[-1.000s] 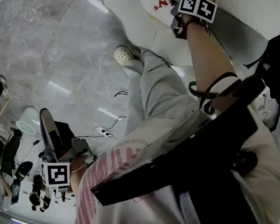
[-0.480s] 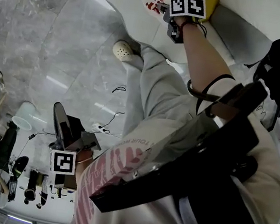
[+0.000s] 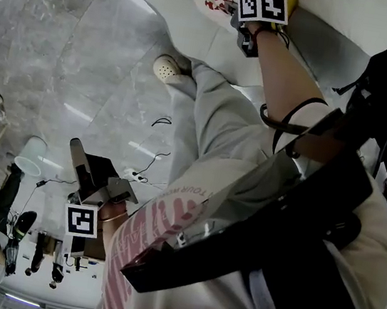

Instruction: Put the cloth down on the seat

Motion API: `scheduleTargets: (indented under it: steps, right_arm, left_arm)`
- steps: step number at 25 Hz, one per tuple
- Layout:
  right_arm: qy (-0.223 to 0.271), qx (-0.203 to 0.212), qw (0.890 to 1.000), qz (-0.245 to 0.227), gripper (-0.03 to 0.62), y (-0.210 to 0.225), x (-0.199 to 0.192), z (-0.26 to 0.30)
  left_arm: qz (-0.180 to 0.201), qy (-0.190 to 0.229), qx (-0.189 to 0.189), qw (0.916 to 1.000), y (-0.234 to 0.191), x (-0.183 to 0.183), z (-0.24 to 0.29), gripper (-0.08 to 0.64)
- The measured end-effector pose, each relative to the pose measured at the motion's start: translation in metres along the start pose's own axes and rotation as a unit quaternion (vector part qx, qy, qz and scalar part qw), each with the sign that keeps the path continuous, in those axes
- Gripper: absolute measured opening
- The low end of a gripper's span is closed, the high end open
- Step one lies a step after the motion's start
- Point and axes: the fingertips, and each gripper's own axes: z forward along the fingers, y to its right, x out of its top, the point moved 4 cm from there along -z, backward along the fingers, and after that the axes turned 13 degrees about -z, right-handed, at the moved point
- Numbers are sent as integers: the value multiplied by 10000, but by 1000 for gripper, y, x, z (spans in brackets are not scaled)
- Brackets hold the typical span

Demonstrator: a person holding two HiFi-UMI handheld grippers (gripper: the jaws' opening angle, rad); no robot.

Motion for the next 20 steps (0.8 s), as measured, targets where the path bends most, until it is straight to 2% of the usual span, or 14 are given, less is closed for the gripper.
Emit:
scheduleTargets:
  steps: [3, 10, 14, 17, 20]
  right_arm:
    - [55, -139, 9997, -170, 62, 1, 7, -4]
    - [185, -350, 9989, -245, 268, -4, 25, -4]
    - [579, -770, 9953, 108, 383, 4, 37, -13]
    - [942, -1036, 9894, 388, 414, 11, 45, -28]
    - [1063, -1178, 9864, 425, 417, 12, 48, -52]
  left_arm:
    - [5, 54, 56, 10000, 2, -4, -6, 9]
    - [21, 383, 8, 9993, 6, 4, -19, 9]
    - [62, 485, -93, 9988, 4, 4, -23, 9]
    - [-97, 552, -186, 9983, -4, 2, -18, 9]
    - [-369, 497, -308, 9976, -1, -2, -13, 9]
